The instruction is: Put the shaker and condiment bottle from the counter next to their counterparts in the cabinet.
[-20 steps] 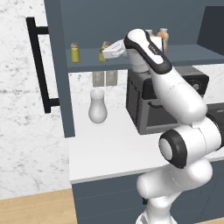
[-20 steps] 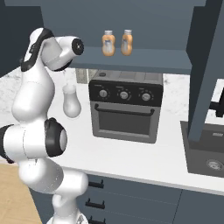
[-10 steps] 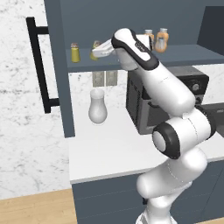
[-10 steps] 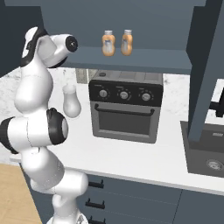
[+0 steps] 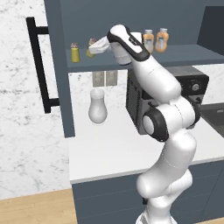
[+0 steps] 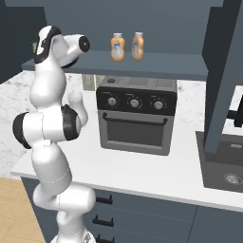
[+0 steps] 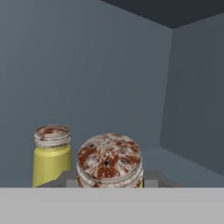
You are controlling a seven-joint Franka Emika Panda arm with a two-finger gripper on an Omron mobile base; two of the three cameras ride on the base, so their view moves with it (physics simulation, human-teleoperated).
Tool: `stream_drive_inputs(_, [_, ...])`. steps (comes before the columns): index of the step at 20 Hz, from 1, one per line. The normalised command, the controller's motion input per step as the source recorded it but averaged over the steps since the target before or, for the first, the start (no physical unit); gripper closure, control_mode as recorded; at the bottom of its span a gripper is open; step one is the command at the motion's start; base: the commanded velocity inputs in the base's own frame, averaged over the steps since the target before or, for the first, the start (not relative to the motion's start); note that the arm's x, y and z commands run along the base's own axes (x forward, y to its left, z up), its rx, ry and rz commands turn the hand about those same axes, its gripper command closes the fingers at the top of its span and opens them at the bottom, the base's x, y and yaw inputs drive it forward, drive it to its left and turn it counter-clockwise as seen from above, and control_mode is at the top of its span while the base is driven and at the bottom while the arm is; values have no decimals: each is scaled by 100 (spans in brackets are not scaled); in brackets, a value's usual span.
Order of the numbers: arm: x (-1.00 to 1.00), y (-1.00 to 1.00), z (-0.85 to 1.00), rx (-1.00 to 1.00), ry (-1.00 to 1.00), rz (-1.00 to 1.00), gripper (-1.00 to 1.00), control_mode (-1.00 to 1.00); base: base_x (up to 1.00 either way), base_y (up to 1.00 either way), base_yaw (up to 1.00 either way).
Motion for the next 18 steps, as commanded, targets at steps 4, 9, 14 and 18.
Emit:
stream_drive_inputs(4, [0,29,-11,-6,0,15,100,-100,0,0,0])
stream_drive_inputs(9, [17,20,-11,-5,0,16,100,-100,0,0,0])
stream_drive_inputs(14, [48,5,-11,0,0,16,100,-100,0,0,0])
stream_drive_inputs(18, [44,4,-5,0,0,15,100,-100,0,0,0])
